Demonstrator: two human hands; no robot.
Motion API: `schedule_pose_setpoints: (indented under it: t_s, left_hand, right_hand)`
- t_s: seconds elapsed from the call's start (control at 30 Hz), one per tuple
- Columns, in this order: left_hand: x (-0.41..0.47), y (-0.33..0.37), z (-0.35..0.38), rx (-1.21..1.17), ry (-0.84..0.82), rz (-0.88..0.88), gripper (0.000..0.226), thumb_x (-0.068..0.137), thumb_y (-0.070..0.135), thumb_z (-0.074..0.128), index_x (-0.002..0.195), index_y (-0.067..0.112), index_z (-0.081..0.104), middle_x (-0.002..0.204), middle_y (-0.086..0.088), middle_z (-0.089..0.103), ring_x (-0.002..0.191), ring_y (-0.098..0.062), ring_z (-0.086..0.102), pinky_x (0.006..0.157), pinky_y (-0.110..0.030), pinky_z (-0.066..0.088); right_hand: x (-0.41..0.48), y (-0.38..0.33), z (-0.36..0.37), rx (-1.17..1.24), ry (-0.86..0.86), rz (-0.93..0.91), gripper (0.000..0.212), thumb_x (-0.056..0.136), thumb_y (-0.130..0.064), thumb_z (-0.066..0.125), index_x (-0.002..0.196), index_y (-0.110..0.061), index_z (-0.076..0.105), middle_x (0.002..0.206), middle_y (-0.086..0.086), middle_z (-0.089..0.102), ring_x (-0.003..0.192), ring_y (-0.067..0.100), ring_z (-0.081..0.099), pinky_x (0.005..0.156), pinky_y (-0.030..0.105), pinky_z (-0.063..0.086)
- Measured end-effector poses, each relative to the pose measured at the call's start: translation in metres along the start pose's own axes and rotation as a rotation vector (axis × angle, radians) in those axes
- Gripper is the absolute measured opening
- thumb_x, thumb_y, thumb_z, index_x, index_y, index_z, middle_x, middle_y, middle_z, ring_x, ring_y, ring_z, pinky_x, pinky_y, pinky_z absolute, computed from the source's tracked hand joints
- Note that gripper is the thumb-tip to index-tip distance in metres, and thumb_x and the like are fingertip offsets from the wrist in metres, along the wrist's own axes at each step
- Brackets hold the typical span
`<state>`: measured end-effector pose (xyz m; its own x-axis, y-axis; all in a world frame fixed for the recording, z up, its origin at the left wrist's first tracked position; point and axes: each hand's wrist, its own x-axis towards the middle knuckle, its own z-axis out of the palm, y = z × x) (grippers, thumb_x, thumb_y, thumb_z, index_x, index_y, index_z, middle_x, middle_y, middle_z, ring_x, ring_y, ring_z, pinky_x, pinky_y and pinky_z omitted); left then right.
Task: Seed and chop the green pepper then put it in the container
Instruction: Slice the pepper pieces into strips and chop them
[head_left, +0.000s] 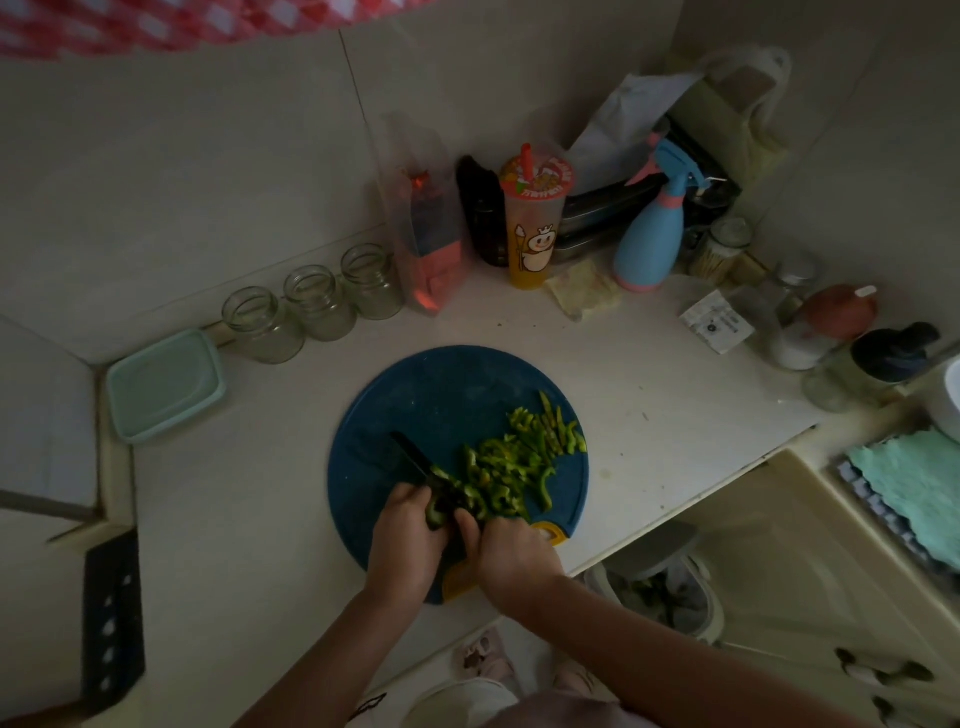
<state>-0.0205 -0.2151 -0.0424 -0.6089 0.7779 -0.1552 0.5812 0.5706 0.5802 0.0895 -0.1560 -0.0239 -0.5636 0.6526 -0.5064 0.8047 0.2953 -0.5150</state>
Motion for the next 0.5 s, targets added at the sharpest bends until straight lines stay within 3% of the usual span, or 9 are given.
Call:
schedule_pose_setpoints:
  t_s: [0.2,0.3,0.4,0.5]
  left_hand:
    - [-0.004,-0.001,-0.007,-0.034,0.002,0.009,0.025,0.077,0.022,0.074,0.099,0.011,0.068,0.091,-0.005,0.060,0.077,-0.016,0.058,0.064,-0.018,0.035]
    - [-0.002,-0.009,-0.013,-0.086,0.025,-0.093,0.041,0.068,0.023,0.082,0.104,0.012,0.066,0.096,-0.005,0.065,0.086,-0.019,0.060,0.072,-0.025,0.045]
    - [-0.001,-0.012,-0.021,-0.154,0.010,-0.166,0.061,0.064,0.022,0.085,0.118,0.009,0.058,0.099,0.002,0.059,0.092,-0.015,0.058,0.080,-0.024,0.046]
    - [-0.002,-0.013,-0.024,-0.210,0.001,-0.218,0.057,0.071,0.029,0.080,0.119,0.009,0.058,0.100,0.003,0.057,0.093,-0.018,0.061,0.083,-0.028,0.049]
  right_hand:
    - [0.033,-0.014,-0.007,0.300,-0.012,0.086,0.058,0.096,-0.059,0.024,0.069,-0.016,0.052,0.082,0.009,0.057,0.087,0.027,0.060,0.079,0.033,0.045]
    - [0.037,-0.004,-0.010,0.416,-0.010,0.090,0.060,0.096,-0.057,0.027,0.071,-0.010,0.054,0.080,0.012,0.057,0.077,0.025,0.057,0.074,0.030,0.042]
    - [0.030,0.003,-0.014,0.491,-0.060,0.076,0.059,0.094,-0.060,0.030,0.064,-0.011,0.047,0.066,0.010,0.052,0.057,0.018,0.050,0.066,0.033,0.042]
    - [0.016,0.008,-0.016,0.443,-0.069,0.028,0.061,0.093,-0.061,0.031,0.060,-0.012,0.045,0.059,0.005,0.047,0.053,0.016,0.045,0.064,0.032,0.041]
